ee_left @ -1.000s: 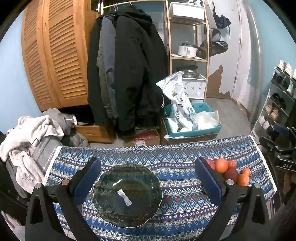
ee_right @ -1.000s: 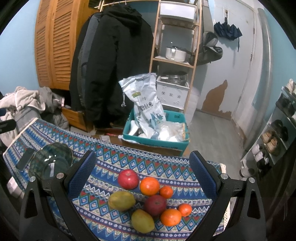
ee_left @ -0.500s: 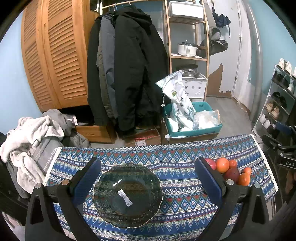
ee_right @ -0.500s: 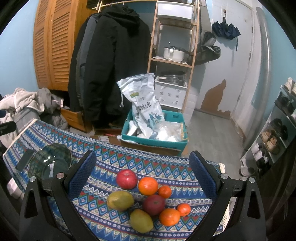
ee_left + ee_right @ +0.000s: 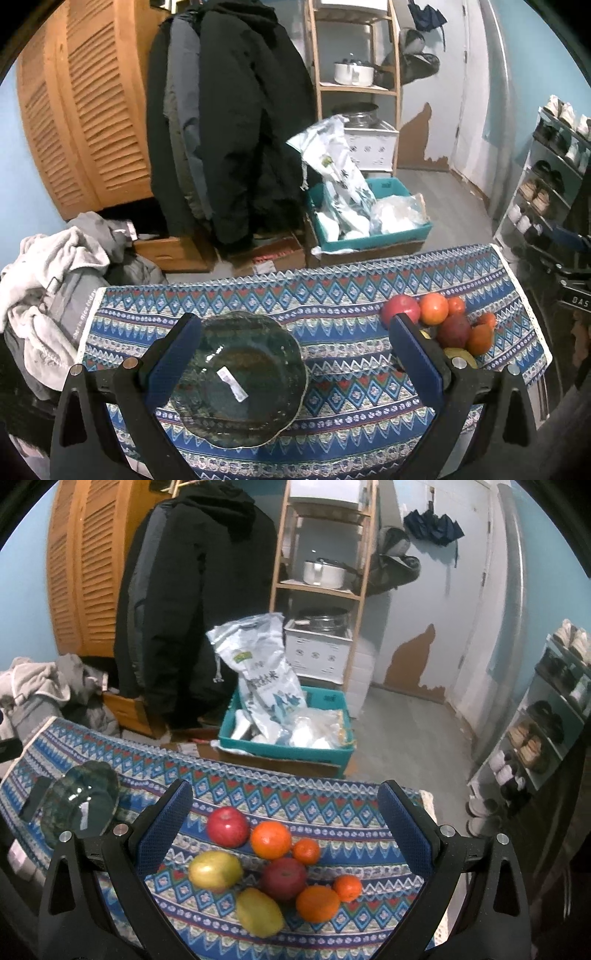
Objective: Organize fruits
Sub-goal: 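Move both tools forward over the fruit cluster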
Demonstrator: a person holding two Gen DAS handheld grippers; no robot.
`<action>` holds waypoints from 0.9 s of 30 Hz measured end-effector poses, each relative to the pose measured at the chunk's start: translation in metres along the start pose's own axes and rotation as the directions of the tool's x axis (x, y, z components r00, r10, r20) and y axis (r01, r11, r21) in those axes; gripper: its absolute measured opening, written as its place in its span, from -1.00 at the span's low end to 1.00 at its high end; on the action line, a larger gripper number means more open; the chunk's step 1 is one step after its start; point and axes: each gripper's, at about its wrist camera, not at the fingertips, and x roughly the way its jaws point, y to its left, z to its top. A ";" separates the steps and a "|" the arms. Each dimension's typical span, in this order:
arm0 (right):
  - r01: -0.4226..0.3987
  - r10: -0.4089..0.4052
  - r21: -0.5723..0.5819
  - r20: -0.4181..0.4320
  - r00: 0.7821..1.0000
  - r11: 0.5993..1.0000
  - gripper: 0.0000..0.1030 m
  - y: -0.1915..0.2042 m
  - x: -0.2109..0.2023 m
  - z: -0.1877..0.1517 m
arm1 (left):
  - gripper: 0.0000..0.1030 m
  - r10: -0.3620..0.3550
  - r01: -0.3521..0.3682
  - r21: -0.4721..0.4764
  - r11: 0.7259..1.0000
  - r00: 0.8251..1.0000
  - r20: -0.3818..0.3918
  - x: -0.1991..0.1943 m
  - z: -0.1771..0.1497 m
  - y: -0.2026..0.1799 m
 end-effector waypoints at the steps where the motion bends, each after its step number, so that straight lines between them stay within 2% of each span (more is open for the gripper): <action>1: 0.004 -0.004 0.003 -0.004 1.000 1.000 0.91 -0.002 0.001 -0.001 | 0.98 -0.002 0.002 0.007 1.000 1.000 -0.005 0.000 0.002 -0.002; 14: 0.038 -0.031 0.046 -0.139 0.990 0.998 0.91 -0.037 0.038 -0.032 | 0.98 -0.065 0.070 0.102 0.992 0.997 -0.049 0.018 0.018 -0.053; 21: 0.037 -0.016 0.090 -0.225 0.974 0.995 0.91 -0.057 0.059 -0.052 | 0.98 -0.091 0.109 0.149 0.983 0.989 -0.120 0.051 0.015 -0.087; 27: 0.046 -0.017 0.095 -0.285 0.958 0.994 0.91 -0.064 0.077 -0.069 | 0.98 -0.129 0.160 0.150 0.976 0.972 -0.197 0.083 0.005 -0.109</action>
